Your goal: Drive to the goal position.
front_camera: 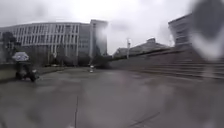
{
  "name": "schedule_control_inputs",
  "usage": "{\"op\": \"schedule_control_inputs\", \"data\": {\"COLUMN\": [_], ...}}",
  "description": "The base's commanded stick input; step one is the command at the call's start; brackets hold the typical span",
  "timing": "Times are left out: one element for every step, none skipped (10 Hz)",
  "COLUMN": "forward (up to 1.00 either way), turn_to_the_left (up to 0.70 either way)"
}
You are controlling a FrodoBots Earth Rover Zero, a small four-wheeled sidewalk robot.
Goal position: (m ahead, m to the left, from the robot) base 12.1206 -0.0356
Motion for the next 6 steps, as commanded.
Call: {"op": "schedule_control_inputs", "data": {"forward": [1.00,1.00,1.00,1.00,1.00,1.00], "turn_to_the_left": [0.00,0.00,0.00,0.00,0.00,0.00]}}
